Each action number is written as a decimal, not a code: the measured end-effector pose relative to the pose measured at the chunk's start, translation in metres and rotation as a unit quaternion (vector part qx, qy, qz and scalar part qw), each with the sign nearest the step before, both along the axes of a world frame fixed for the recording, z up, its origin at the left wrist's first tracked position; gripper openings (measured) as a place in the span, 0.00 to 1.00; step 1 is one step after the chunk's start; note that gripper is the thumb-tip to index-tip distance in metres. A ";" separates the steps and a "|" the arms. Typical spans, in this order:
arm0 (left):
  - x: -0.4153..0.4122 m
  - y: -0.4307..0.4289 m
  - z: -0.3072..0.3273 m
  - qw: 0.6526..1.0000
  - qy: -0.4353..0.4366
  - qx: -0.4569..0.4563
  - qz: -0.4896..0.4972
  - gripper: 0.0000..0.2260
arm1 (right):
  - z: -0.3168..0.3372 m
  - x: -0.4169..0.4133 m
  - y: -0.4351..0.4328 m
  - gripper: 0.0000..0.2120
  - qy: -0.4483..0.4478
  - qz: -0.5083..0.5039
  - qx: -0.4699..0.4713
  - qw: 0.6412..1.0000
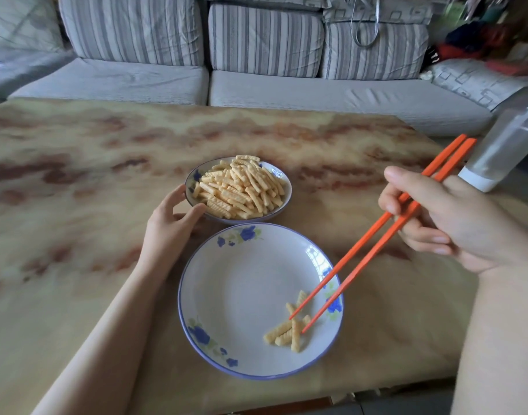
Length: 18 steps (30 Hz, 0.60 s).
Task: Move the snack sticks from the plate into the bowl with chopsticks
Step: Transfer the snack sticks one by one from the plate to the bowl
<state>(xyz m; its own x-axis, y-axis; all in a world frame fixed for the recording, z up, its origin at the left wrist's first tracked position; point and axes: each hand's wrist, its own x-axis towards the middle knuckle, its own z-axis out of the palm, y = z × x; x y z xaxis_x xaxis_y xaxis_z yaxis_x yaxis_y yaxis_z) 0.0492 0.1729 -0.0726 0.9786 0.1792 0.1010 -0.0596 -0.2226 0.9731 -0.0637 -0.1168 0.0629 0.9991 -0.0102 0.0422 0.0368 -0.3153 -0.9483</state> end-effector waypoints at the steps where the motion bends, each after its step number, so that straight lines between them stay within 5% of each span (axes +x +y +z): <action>1: 0.000 0.000 0.000 1.000 0.001 0.000 -0.001 0.20 | -0.002 0.001 0.002 0.21 0.006 0.002 -0.005 1.000; 18: 0.000 -0.001 0.000 1.000 0.000 -0.003 0.001 0.21 | -0.025 0.033 0.025 0.19 -0.049 -0.071 0.153 0.984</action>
